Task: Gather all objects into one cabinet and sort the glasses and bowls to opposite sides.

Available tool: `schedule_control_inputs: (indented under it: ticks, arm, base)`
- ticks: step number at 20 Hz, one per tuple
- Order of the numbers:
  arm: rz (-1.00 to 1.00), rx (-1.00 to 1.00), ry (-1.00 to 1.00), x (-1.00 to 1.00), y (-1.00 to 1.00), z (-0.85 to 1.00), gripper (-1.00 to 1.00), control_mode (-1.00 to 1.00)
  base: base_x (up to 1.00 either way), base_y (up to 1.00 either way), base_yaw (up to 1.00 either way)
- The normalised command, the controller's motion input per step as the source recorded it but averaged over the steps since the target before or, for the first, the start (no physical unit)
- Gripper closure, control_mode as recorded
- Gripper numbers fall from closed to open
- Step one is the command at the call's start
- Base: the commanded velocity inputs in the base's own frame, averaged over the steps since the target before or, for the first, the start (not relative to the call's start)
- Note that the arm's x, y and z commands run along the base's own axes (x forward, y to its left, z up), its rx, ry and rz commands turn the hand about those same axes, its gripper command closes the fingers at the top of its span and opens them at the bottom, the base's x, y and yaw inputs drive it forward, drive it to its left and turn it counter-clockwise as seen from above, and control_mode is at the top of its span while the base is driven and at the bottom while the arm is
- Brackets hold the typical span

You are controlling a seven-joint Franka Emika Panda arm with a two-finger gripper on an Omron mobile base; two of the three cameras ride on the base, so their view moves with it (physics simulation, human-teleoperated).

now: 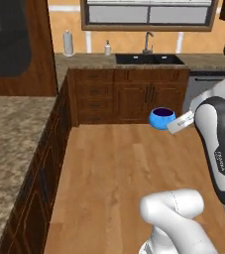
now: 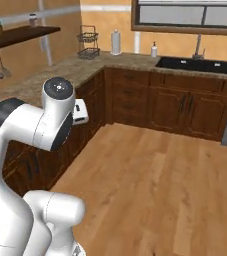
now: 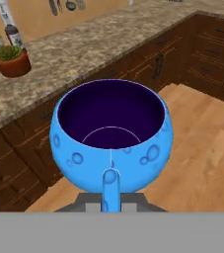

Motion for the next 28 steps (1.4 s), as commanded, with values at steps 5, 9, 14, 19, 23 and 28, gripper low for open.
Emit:
schedule_control_inputs:
  ticks: [5, 9, 14, 19, 23, 28]
  arm:
    - [0.00, 0.00, 0.00, 0.00, 0.00, 0.00, 1.00, 1.00]
    - [0.00, 0.00, 0.00, 0.00, 0.00, 0.00, 1.00, 1.00]
    - [0.00, 0.00, 0.00, 0.00, 0.00, 0.00, 1.00, 1.00]
    - [0.00, 0.00, 0.00, 0.00, 0.00, 0.00, 1.00, 1.00]
    - [0.00, 0.00, 0.00, 0.00, 0.00, 0.00, 1.00, 1.00]
    - [0.00, 0.00, 0.00, 0.00, 0.00, 0.00, 1.00, 1.00]
  base:
    - [0.10, -0.26, -0.80]
    - [0.49, -0.58, -0.60]
    - [0.82, -0.82, -0.44]
    - [0.98, -0.90, -0.34]
    - [1.00, -0.86, -0.15]
    - [1.00, -0.35, -0.01]
